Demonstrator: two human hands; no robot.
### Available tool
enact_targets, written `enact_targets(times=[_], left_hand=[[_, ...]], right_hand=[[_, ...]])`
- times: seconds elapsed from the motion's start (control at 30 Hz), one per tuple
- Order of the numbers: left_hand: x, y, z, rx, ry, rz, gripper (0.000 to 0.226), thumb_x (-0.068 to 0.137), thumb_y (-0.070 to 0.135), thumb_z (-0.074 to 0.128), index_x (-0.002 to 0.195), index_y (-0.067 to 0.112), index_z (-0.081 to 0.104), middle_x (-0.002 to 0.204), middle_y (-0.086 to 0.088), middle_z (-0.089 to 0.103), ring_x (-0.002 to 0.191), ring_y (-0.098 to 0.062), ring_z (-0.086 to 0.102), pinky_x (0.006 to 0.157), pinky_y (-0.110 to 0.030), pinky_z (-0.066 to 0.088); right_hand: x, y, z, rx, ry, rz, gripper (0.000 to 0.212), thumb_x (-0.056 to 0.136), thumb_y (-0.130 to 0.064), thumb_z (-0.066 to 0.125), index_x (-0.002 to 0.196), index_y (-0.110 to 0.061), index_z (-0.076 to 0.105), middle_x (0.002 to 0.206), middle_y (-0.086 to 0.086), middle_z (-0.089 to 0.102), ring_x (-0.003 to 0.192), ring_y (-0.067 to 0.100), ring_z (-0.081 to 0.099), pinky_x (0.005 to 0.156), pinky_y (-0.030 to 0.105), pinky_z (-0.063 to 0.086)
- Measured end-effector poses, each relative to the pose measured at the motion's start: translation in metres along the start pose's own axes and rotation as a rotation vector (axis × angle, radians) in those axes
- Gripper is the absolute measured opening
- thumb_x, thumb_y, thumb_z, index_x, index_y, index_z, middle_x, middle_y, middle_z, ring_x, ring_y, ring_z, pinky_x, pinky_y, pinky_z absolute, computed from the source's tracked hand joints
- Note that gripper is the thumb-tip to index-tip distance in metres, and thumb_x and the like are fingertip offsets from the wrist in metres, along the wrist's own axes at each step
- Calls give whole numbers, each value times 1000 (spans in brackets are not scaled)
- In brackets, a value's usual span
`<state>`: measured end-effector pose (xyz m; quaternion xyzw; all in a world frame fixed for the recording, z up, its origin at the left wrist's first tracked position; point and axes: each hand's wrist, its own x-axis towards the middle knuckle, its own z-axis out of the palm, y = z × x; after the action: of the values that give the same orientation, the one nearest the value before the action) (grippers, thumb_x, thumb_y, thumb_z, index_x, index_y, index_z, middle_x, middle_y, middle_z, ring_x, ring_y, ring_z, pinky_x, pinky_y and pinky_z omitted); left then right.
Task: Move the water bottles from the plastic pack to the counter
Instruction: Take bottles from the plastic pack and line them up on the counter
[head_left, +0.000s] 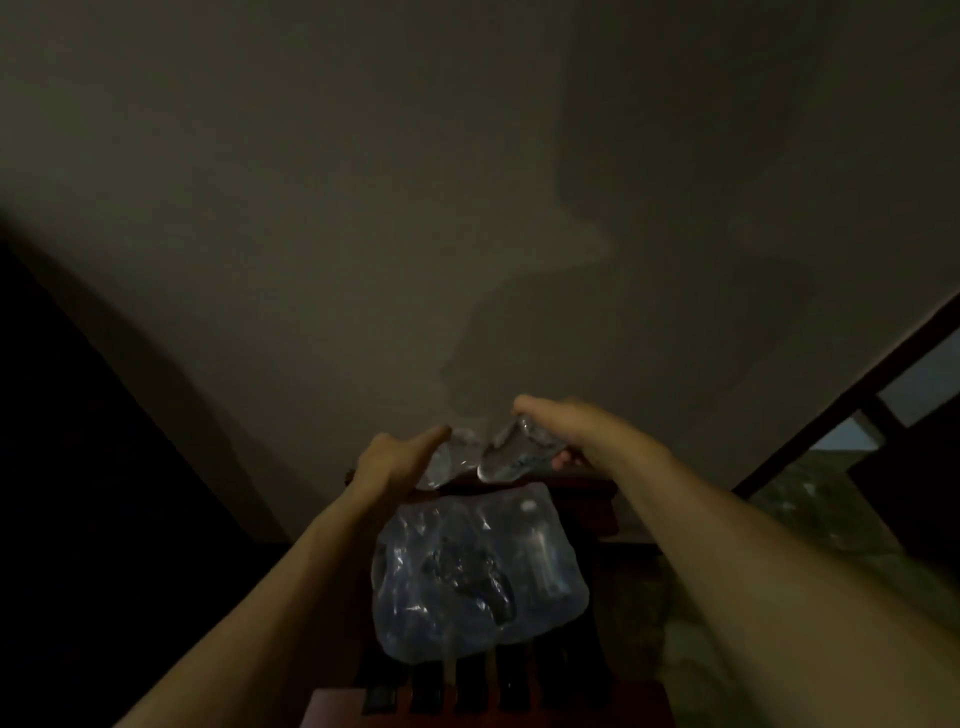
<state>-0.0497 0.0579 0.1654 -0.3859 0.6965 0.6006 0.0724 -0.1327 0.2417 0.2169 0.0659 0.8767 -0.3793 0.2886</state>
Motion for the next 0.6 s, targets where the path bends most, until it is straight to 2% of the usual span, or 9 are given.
enact_targets(times=[0.03,0.07,0.17,0.23,0.33,0.47,0.53,0.6], left_hand=[[-5,2,-12,-68,4,16,56,71,52,79,90,0,71,82,-14,70,67,-26,70,49,-31,59],[-11,3,-25,-136,-1,34,59,70,51,80,94,-2,71,82,-15,72,67,-25,71,49,-30,59],[-32,9,-69,-345,-66,65,64,69,43,85,106,-6,66,96,-19,71,84,-30,72,70,-43,63],[-49,12,-103,-421,-105,102,59,71,38,85,108,-3,65,102,-20,70,91,-30,71,72,-41,63],[-73,11,-151,-420,-169,191,42,80,33,79,105,3,64,107,-20,71,97,-32,72,73,-37,63],[-97,3,-207,-411,-128,305,43,84,28,75,115,1,64,109,-22,72,93,-31,72,87,-44,59],[-105,-2,-231,-397,-106,359,38,85,24,74,115,3,64,107,-18,73,91,-28,72,86,-42,59],[-112,-6,-254,-408,-98,411,37,85,19,72,119,6,62,104,-13,75,92,-27,73,83,-38,59]], right_hand=[[-7,-7,4,40,29,-5,39,76,-55,58,82,-16,62,65,7,61,36,14,50,37,13,32],[-15,-15,9,92,46,-6,42,75,-56,58,87,-16,62,64,7,61,35,13,51,37,13,30],[-37,-34,37,332,21,-15,45,75,-59,58,91,-16,60,52,5,60,30,9,48,34,13,28],[-56,-46,63,446,-53,-61,47,75,-62,57,91,-19,63,51,5,63,33,8,44,36,15,30],[-84,-65,106,637,-192,-170,52,74,-65,61,97,-18,64,63,10,68,36,8,43,39,16,34],[-119,-92,155,891,-414,-300,45,73,-56,70,99,-20,65,76,10,69,44,9,53,41,20,45],[-136,-107,172,937,-503,-368,38,71,-50,72,97,-22,67,79,8,65,47,10,53,42,21,45],[-150,-122,185,929,-558,-436,37,71,-42,74,103,-23,67,84,9,62,53,12,53,45,22,43]])
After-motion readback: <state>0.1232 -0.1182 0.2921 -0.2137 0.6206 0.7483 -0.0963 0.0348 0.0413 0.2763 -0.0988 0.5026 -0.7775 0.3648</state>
